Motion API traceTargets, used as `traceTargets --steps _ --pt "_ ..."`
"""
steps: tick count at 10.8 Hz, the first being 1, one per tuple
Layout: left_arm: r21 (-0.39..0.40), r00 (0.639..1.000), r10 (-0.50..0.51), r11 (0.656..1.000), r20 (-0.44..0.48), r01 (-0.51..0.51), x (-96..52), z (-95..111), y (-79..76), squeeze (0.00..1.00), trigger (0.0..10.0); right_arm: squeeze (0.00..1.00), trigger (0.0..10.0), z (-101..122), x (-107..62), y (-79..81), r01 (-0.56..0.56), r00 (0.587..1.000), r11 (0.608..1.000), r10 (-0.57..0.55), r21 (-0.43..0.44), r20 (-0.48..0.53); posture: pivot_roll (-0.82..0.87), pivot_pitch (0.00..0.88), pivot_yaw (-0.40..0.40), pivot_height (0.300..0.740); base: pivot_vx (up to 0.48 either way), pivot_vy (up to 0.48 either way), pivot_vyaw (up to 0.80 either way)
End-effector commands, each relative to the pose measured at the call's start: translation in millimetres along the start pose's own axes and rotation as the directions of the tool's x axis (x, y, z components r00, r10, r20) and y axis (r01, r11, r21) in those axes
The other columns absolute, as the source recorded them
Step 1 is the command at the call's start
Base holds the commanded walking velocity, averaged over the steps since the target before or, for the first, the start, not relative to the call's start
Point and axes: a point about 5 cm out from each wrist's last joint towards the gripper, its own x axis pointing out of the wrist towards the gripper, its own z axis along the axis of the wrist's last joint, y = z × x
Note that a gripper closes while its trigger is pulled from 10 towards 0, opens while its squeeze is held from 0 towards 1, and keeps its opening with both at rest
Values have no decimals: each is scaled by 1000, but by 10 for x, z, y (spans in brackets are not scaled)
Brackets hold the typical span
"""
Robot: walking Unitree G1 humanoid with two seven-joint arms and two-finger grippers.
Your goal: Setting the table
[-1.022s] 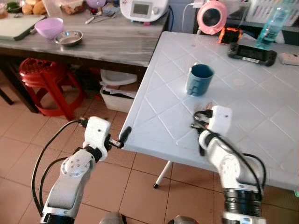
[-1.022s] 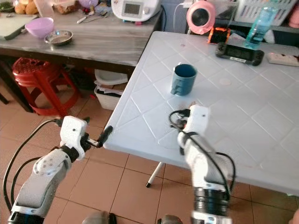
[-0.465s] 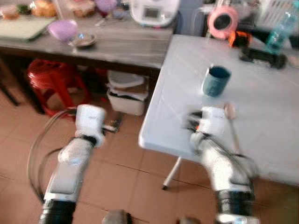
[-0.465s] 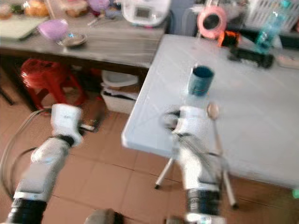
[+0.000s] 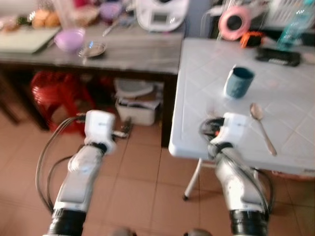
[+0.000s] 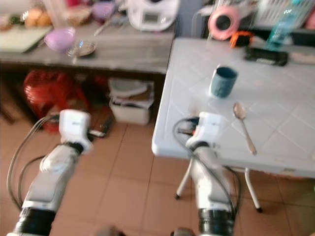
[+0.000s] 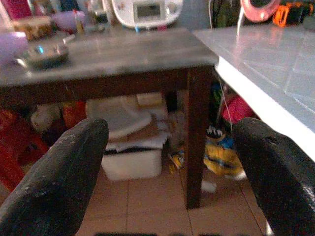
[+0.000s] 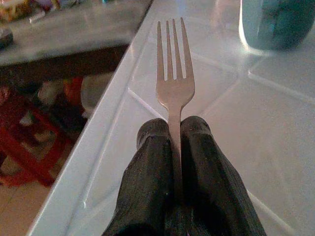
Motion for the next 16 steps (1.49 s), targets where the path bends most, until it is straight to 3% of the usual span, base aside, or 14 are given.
traceTargets --steps 1,2,5,9,14,16 --pt "21 999 -29 999 30 29 86 57 -106 0 10000 0 10000 123 10 -60 16 998 1000 -14 -24 66 -22 0 43 740 428 0 0" --pt "42 998 -37 998 47 36 131 82 -148 0 10000 0 10000 146 18 -51 11 996 999 -7 -40 92 -19 0 40 740 428 0 0" --pt "-3 998 -13 1000 54 13 185 90 -209 0 10000 0 10000 218 20 -44 16 986 997 -4 -73 165 -23 0 40 740 416 90 0" --pt "-23 999 19 1000 37 -18 202 55 -135 0 10000 0 10000 232 15 -72 28 983 996 -12 -82 184 -28 0 51 740 0 445 0" --pt "10 999 0 1000 50 0 190 44 -178 0 10000 0 10000 222 10 -69 24 982 995 -7 -92 187 -31 0 47 740 0 462 0" --pt "26 998 1 1000 60 -2 188 55 -190 0 10000 0 10000 236 6 -66 23 981 995 -4 -98 195 -33 0 44 740 324 339 0"
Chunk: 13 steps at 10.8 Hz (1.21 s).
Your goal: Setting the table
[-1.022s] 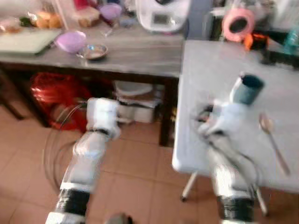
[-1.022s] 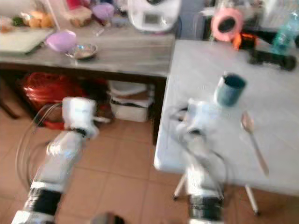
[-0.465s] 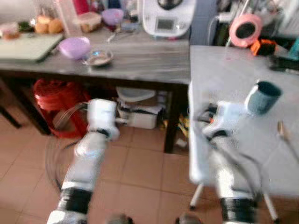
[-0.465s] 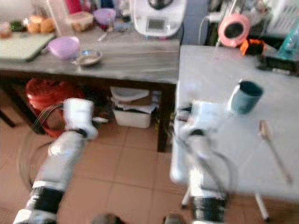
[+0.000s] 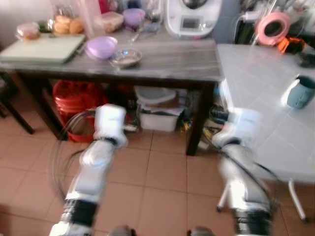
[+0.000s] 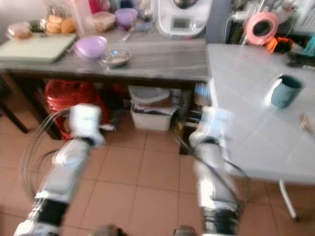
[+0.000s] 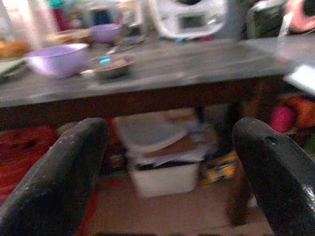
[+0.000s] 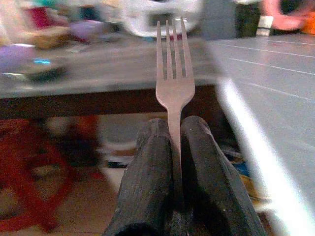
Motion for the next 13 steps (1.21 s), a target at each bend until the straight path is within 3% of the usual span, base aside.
traceTargets --steps 1,13 --pt "4 999 -25 1000 31 25 52 72 -91 0 10000 0 10000 104 14 -91 23 999 999 -22 -23 42 -34 0 45 740 435 0 0" --pt "1 997 -42 999 58 42 67 106 -166 0 10000 0 10000 122 47 -85 22 998 999 -20 -30 55 -29 0 44 740 458 0 0"
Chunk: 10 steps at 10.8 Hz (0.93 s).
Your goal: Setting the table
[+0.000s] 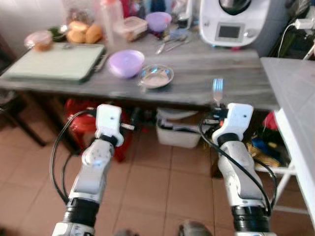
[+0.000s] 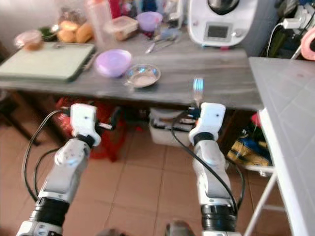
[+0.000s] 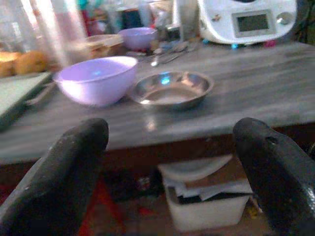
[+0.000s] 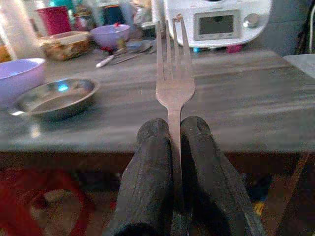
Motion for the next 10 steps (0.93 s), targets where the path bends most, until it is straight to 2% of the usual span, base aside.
traceTargets --steps 1,6,7,10 --pt "6 1000 -12 1000 8 12 15 23 -27 0 10000 0 10000 32 13 -19 9 1000 1000 -9 -1 14 -28 0 43 740 469 0 0" --pt "-11 1000 -8 1000 7 9 26 25 -18 0 10000 0 10000 45 39 -3 6 1000 1000 -6 -1 20 -30 0 47 740 459 0 0" --pt "-11 1000 -5 1000 11 5 14 33 2 0 10000 0 10000 47 38 -2 7 1000 1000 -7 0 21 -29 0 49 740 405 255 0" --pt "-12 1000 15 1000 4 -15 -116 25 108 0 10000 0 10000 37 32 -14 16 1000 1000 -17 5 20 -20 0 54 740 0 0 0"
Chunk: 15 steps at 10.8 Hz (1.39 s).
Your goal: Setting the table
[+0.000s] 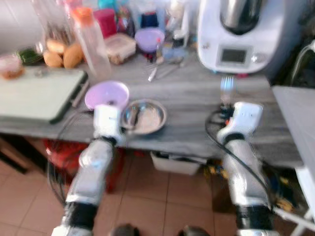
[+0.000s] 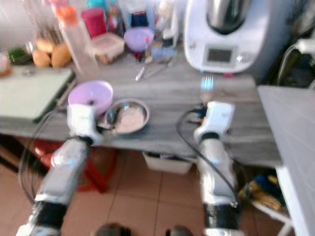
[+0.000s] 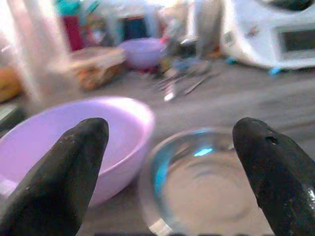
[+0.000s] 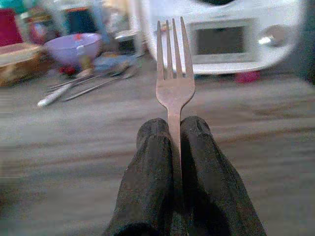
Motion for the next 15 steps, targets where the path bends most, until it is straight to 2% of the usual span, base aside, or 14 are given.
traceTargets --steps 1,4,5,7,10,12,15 --pt "-9 1000 -4 1000 -2 4 -27 10 -6 0 10000 0 10000 10 22 -19 5 1000 1000 -5 21 -3 -14 0 54 740 0 0 0" --pt "5 1000 10 1000 -10 -10 -161 33 67 0 10000 0 10000 -40 112 -82 32 997 997 -27 72 -66 1 0 55 740 0 0 0" --pt "17 999 -16 1000 -37 16 -264 10 64 0 10000 0 10000 -83 103 -96 62 994 988 -48 140 -102 12 0 51 740 0 0 0" --pt "38 996 -25 999 -83 29 -419 -31 103 0 10000 0 10000 -250 89 40 73 977 962 -17 262 -213 34 0 51 740 0 0 0" --pt "36 993 -42 998 -109 46 -468 -23 86 0 10000 0 10000 -261 197 216 73 967 936 18 343 -255 46 0 57 740 0 0 0" --pt "37 990 -48 998 -131 53 -495 -34 71 0 10000 0 10000 -244 263 290 64 962 938 32 339 -271 54 0 50 740 0 0 0" --pt "24 987 -60 998 -148 65 -532 -28 30 0 10000 0 10000 -308 307 303 105 942 929 21 355 -334 57 19 38 740 0 0 0"
